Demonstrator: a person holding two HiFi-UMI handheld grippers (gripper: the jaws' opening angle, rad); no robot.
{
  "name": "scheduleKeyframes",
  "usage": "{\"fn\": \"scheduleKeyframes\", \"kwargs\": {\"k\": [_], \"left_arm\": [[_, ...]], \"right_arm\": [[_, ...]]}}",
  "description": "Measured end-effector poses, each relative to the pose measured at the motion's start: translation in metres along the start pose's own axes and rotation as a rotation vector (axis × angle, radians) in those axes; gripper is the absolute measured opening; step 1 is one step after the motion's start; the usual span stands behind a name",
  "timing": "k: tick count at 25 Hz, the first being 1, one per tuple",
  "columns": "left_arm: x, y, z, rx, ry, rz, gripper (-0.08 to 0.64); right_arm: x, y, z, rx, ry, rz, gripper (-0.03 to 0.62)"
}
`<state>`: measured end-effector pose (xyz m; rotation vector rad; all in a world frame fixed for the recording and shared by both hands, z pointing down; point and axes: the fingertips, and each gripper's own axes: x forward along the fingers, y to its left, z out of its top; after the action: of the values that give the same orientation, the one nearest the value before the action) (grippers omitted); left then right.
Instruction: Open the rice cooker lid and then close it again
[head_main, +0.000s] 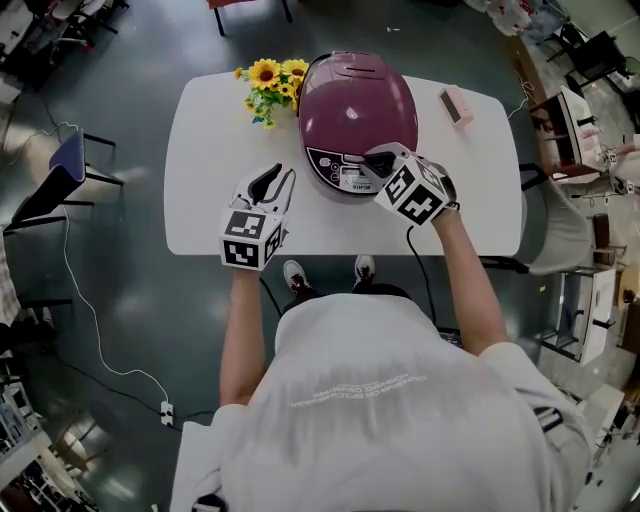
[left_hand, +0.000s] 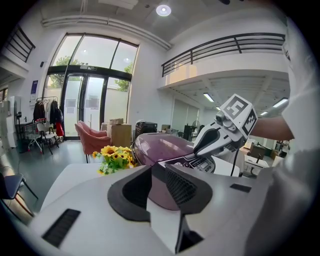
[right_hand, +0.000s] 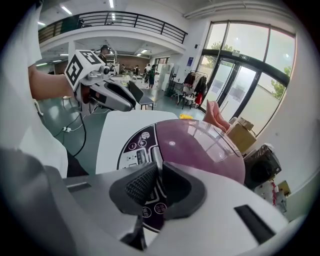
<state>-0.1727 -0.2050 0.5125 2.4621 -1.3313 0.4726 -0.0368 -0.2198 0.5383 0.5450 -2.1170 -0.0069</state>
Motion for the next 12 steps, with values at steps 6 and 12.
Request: {"fn": "scheduleKeyframes", "kwargs": {"k": [6,12], "left_arm": [[0.0005,0.0012,0.0008,0.001,0.003,-0.001,0.101],[0.0019,0.0012,-0.0011,-0.001,0.006,-0.004,0.101]], "right_arm": [[0.0002,-0.0006,-0.0001,-0.009,0.027,0.025,0.054],[0.0004,-0.0002,-0.0009,-0.002,0.038,0.044,0.054]]}}
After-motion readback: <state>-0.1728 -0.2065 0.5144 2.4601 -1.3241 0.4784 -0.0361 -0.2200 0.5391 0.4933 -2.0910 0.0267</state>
